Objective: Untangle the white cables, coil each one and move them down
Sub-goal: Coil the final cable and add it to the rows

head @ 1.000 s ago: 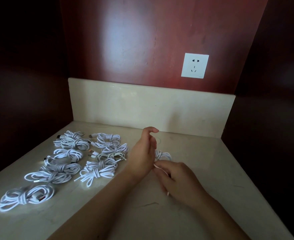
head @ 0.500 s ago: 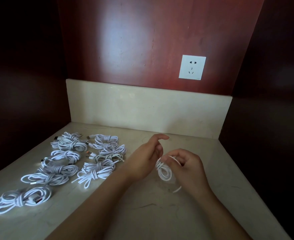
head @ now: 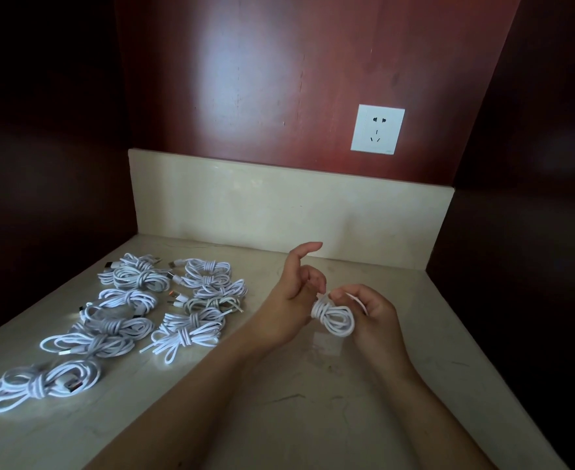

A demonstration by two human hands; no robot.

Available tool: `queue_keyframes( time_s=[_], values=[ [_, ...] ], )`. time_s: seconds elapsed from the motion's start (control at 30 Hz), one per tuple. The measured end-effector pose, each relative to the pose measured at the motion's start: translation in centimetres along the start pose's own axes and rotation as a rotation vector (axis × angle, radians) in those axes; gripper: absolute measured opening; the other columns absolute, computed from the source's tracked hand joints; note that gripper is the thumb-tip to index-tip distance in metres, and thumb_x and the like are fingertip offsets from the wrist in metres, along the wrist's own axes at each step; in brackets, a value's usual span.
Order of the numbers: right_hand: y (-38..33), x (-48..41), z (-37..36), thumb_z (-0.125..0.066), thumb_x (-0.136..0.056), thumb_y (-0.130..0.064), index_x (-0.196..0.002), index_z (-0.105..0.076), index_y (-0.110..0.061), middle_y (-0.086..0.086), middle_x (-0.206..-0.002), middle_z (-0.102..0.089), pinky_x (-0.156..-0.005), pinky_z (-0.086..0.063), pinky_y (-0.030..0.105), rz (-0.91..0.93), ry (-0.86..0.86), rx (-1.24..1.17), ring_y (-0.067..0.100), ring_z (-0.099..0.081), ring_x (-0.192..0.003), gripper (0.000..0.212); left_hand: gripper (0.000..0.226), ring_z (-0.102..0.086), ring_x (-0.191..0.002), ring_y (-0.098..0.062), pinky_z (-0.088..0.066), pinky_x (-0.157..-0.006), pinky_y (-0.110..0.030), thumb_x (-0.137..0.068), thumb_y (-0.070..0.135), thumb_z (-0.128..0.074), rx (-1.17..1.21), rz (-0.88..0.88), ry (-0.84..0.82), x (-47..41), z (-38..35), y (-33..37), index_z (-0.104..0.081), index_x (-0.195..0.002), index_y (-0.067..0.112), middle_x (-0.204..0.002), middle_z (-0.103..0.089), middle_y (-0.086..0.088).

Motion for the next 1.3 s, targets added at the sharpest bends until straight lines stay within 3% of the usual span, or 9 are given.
queue_keyframes(
  time_s=[0.13, 0.33, 0.43, 0.57, 0.73, 0.87, 1.1, 1.23, 1.3],
  values=[
    [0.2, 0.4, -0.2, -0.065, -0.084, 0.008, -0.075, -0.068, -0.022, -0.014, -0.073, -0.069, -0.063, -0.046, 0.014, 0.097, -0.11, 0.131, -0.003, -0.06, -0.067, 0.032, 0.038, -0.045, -0.061, 0.0, -0.042, -0.05, -0.016, -0.101, 0.01, -0.042, 0.017, -0.031, 0.055, 0.1, 0.2, 0.2, -0.036, -0.131, 0.034, -0.095, -0.05, 0.001],
    [0.6, 1.1, -1.3, -0.059, -0.092, -0.016, -0.077, -0.068, -0.044, -0.028, -0.085, -0.07, -0.08, -0.05, 0.024, 0.108, -0.217, 0.314, -0.004, -0.065, -0.085, 0.033, 0.041, -0.046, -0.069, -0.008, -0.045, -0.061, -0.017, -0.102, 0.0, -0.036, -0.081, -0.118, 0.22, 0.0, 0.6, 0.6, -0.038, -0.128, 0.032, -0.091, -0.045, -0.001],
    [0.5, 1.8, -2.1, -0.055, -0.097, -0.029, -0.076, -0.066, -0.053, -0.024, -0.076, -0.067, -0.075, -0.048, 0.027, 0.117, -0.303, 0.39, -0.002, -0.064, -0.077, 0.034, 0.04, -0.044, -0.067, -0.01, -0.044, -0.062, -0.019, -0.104, 0.004, -0.035, -0.128, -0.127, 0.283, 0.2, 0.8, 0.5, -0.036, -0.132, 0.032, -0.091, -0.044, 0.003],
    [-0.1, 2.6, -2.8, -0.044, -0.094, -0.045, -0.079, -0.053, -0.032, -0.01, -0.062, -0.047, -0.059, -0.038, 0.032, 0.239, -0.421, 0.428, 0.002, -0.044, -0.06, 0.021, 0.039, -0.041, -0.061, -0.008, -0.041, -0.06, -0.015, -0.104, 0.005, -0.034, -0.178, -0.144, 0.392, 0.1, 1.5, 0.5, -0.036, -0.133, 0.031, -0.095, -0.043, 0.003],
    [-0.8, 2.8, -2.3, -0.042, -0.094, -0.045, -0.082, -0.053, -0.026, -0.007, -0.057, -0.044, -0.054, -0.038, 0.031, 0.474, -0.31, 0.718, 0.012, -0.045, -0.056, 0.025, 0.051, -0.04, -0.053, -0.002, -0.038, -0.054, -0.014, -0.1, -0.003, -0.034, -0.241, -0.084, 0.319, -0.3, 2.1, -0.7, -0.038, -0.126, 0.04, -0.102, -0.04, 0.0],
    [-1.8, 2.6, -1.3, -0.048, -0.091, -0.044, -0.09, -0.071, -0.031, -0.011, -0.068, -0.066, -0.053, -0.048, 0.028, 0.573, -0.126, 0.763, 0.007, -0.058, -0.057, 0.027, 0.047, -0.043, -0.056, -0.004, -0.041, -0.067, -0.015, -0.1, 0.003, -0.042, -0.398, -0.075, 0.198, -0.4, 2.4, -1.4, -0.036, -0.129, 0.039, -0.108, -0.04, -0.003],
    [-1.0, 1.1, -0.5, -0.06, -0.09, -0.033, -0.079, -0.064, -0.026, -0.012, -0.084, -0.06, -0.07, -0.047, 0.024, 0.259, 0.024, 0.335, 0.008, -0.061, -0.082, 0.014, 0.049, -0.034, -0.052, -0.003, -0.035, -0.055, -0.014, -0.097, -0.011, -0.039, -0.201, -0.129, -0.005, -0.1, 0.9, 0.0, -0.039, -0.134, 0.021, -0.102, -0.042, -0.002],
    [-0.6, 0.9, -1.0, -0.057, -0.089, -0.034, -0.076, -0.06, -0.028, 0.0, -0.075, -0.065, -0.053, -0.044, 0.019, 0.064, -0.075, 0.113, 0.022, -0.066, -0.069, 0.014, 0.048, -0.034, -0.053, -0.004, -0.035, -0.055, -0.015, -0.097, -0.009, -0.039, -0.159, -0.138, -0.023, 0.2, 0.6, 0.2, -0.04, -0.134, 0.022, -0.105, -0.043, 0.0],
    [-0.5, 0.8, -0.8, -0.056, -0.087, -0.035, -0.077, -0.061, -0.027, 0.0, -0.071, -0.063, -0.052, -0.048, 0.028, 0.073, -0.05, 0.107, 0.029, -0.064, -0.063, 0.014, 0.041, -0.041, -0.061, -0.004, -0.038, -0.063, -0.014, -0.099, 0.004, -0.04, -0.196, -0.118, -0.015, 0.2, 0.3, -0.5, -0.042, -0.133, 0.026, -0.109, -0.046, 0.0]
  ],
)
Point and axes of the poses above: each hand's wrist, its own x-axis away from the middle knuckle, its own z-axis out of the back of the hand, y = z × x, the point moved 2 cm from there along -x, towards the middle knuckle
